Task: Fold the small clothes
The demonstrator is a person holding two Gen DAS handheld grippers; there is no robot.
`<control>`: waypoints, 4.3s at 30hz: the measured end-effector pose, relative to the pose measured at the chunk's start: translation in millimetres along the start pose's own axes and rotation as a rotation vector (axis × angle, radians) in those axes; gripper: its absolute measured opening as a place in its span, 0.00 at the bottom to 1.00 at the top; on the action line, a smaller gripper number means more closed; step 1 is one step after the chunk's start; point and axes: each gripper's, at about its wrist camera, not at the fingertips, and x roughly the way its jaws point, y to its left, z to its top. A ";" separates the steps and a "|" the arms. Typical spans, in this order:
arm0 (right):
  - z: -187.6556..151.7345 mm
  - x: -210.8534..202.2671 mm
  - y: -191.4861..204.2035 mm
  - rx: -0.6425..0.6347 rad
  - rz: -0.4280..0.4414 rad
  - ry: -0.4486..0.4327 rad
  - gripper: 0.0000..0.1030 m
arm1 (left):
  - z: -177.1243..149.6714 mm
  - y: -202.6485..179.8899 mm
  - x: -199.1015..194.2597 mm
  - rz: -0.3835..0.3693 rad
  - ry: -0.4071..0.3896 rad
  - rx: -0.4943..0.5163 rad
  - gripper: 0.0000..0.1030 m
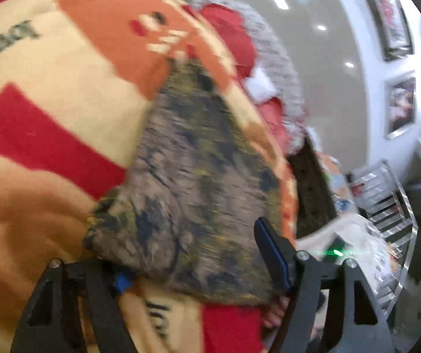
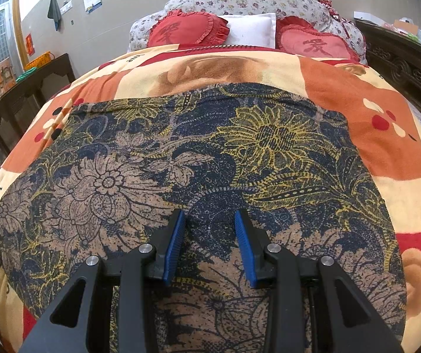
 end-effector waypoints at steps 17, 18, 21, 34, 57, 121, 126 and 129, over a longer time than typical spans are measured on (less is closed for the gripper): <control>76.8 -34.3 55.3 -0.076 0.118 -0.008 0.36 | -17.4 -34.3 2.7 0.480 -0.172 0.348 0.16; 90.1 -30.9 68.6 -0.093 0.193 0.016 0.36 | -26.7 -55.5 5.1 0.515 -0.223 0.474 0.16; 119.0 -6.1 100.3 -0.107 0.431 0.136 0.37 | -41.1 -90.9 15.9 0.499 -0.276 0.661 0.16; 172.2 78.1 202.1 -0.239 0.520 0.372 0.37 | -43.2 -121.1 36.6 0.412 -0.249 0.776 0.15; 173.6 84.8 181.7 -0.436 0.253 0.399 0.09 | -52.5 -148.4 35.4 0.324 -0.178 0.771 0.15; 31.4 -116.3 -135.4 -0.054 0.241 0.080 0.14 | -128.2 -172.5 149.2 0.346 0.138 0.697 0.04; -19.0 -103.8 -123.4 -0.001 0.212 0.154 0.07 | -128.3 -145.2 146.1 0.356 0.142 0.666 0.03; -48.0 -87.5 -133.6 0.099 0.186 0.169 0.07 | -130.1 -141.5 147.4 0.354 0.143 0.665 0.03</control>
